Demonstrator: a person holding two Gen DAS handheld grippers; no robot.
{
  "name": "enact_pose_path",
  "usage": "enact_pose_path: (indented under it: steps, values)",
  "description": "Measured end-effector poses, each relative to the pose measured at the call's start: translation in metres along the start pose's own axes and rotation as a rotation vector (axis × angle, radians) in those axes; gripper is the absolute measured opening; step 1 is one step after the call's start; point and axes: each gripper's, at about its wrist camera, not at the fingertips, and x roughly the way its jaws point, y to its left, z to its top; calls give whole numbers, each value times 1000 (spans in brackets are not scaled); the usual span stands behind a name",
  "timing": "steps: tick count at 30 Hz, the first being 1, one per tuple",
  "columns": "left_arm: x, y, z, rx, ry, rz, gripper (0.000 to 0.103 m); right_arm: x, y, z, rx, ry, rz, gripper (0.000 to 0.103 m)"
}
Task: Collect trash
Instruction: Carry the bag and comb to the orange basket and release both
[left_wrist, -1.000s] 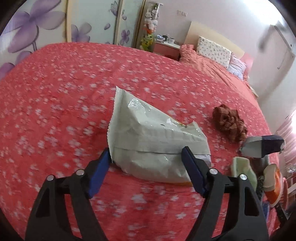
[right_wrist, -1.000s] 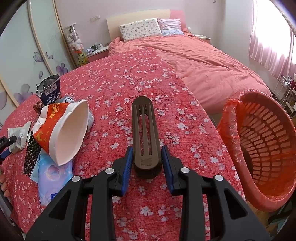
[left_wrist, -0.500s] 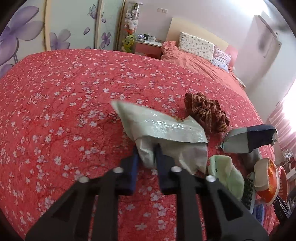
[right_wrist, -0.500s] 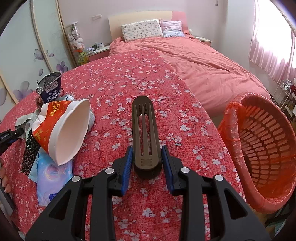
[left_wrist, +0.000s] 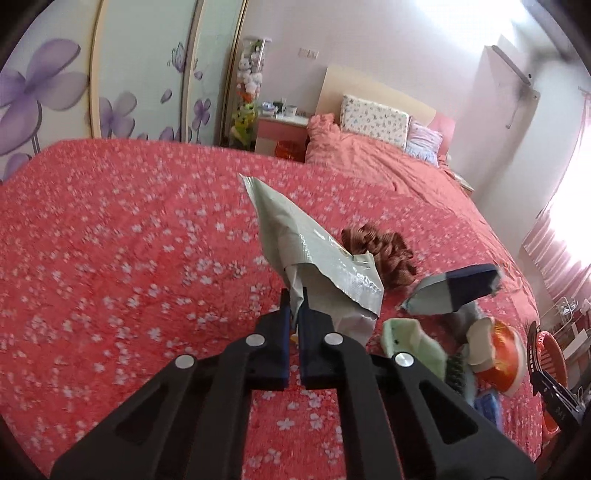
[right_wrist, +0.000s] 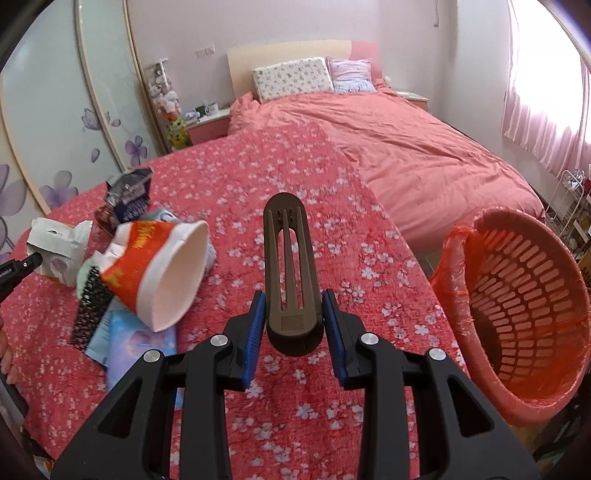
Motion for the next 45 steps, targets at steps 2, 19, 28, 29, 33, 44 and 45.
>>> enact_pose_path:
  steps: [2, 19, 28, 29, 33, 44, 45]
  values:
    - [-10, -3, 2, 10, -18, -4, 4, -6, 1, 1, -2, -12, 2, 32]
    - [-102, -84, 5, 134, -103, -118, 4, -77, -25, 10, 45, -165, 9, 32]
    - [-119, -153, -9, 231, -107, -217, 4, -99, -56, 6, 101, -213, -25, 32]
    - [-119, -162, -11, 242, -105, -227, 4, -100, -59, 6, 105, -216, -29, 32]
    - [-118, -195, -22, 288, -93, -255, 4, -105, -75, 4, 129, -232, -53, 32]
    - [-104, -268, -58, 381, -32, -325, 4, -112, -133, -7, 222, -248, -110, 32]
    - [-103, -276, -61, 389, -27, -337, 4, -112, -140, -9, 234, -247, -114, 32]
